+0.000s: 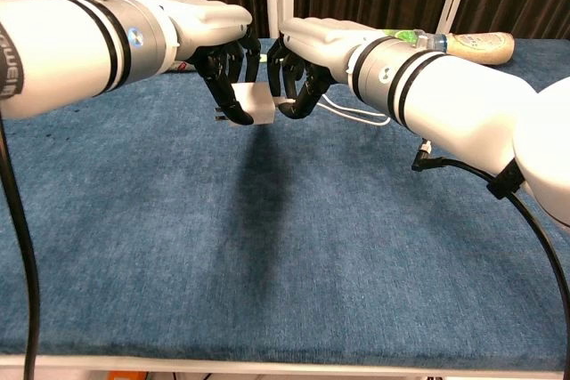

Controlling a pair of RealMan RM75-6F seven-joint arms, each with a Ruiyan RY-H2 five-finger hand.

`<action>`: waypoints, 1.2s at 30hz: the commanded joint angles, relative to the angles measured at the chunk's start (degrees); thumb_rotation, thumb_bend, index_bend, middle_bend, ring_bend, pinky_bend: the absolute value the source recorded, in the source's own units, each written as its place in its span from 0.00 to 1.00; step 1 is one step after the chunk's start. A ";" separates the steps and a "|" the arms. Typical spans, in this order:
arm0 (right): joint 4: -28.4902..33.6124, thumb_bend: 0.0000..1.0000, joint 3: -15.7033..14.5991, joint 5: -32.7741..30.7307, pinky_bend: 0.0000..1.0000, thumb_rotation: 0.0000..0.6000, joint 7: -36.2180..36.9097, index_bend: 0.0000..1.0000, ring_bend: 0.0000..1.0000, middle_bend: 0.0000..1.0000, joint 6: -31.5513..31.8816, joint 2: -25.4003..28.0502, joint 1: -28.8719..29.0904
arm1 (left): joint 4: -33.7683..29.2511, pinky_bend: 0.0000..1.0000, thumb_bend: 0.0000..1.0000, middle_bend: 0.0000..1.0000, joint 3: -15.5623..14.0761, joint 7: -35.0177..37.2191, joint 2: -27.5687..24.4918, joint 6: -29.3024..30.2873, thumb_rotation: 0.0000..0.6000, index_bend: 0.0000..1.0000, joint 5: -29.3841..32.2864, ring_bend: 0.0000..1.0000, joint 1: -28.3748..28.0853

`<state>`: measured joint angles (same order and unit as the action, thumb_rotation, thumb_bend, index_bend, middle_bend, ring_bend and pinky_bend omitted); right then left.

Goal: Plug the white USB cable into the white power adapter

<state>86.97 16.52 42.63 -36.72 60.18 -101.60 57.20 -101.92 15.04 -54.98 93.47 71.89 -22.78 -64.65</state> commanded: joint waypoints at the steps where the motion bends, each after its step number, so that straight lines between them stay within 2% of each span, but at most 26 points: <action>1: 0.03 0.45 0.02 -0.01 0.05 1.00 0.13 0.62 0.29 0.50 0.01 -0.12 0.00 | 0.02 0.12 0.17 0.50 0.05 0.10 0.07 -0.05 0.85 0.49 0.00 0.35 -0.04; 11: -0.11 0.42 -0.22 0.39 0.04 1.00 0.81 0.61 0.29 0.49 0.17 -0.39 -0.30 | 0.11 0.12 0.18 0.50 0.02 0.50 0.17 -0.03 0.85 0.49 -0.10 0.35 -0.04; 15: 0.16 0.34 -0.52 0.39 0.02 1.00 0.96 0.51 0.28 0.47 0.10 0.14 -0.68 | -0.32 0.12 0.18 0.50 -0.27 0.67 -0.23 -0.05 0.85 0.49 -0.52 0.35 0.16; 18: 0.28 0.33 -0.64 0.36 0.02 1.00 0.99 0.45 0.27 0.46 0.14 0.49 -0.91 | -0.73 0.12 0.18 0.50 -0.51 0.68 -0.45 0.02 0.85 0.49 -0.86 0.35 0.24; 21: 0.35 0.33 -0.68 0.30 0.01 1.00 1.12 0.43 0.27 0.46 0.18 0.77 -1.12 | -1.06 0.12 0.18 0.50 -0.67 0.62 -0.61 0.11 0.85 0.49 -1.14 0.35 0.27; 27: 0.76 0.34 -0.85 0.39 0.01 1.00 1.50 0.44 0.27 0.46 0.20 1.32 -1.57 | -1.61 0.12 0.18 0.50 -0.76 0.49 -0.85 0.35 0.85 0.49 -1.31 0.35 0.26; 36: 1.02 0.38 -1.25 0.44 0.01 1.00 1.58 0.54 0.27 0.46 0.25 1.43 -1.93 | -1.89 0.12 0.18 0.49 -0.77 0.38 -0.87 0.72 0.85 0.49 -1.41 0.35 0.20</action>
<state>88.00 15.27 43.05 -35.17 60.42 -100.16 55.27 -103.80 14.27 -54.59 92.59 72.60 -24.19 -64.45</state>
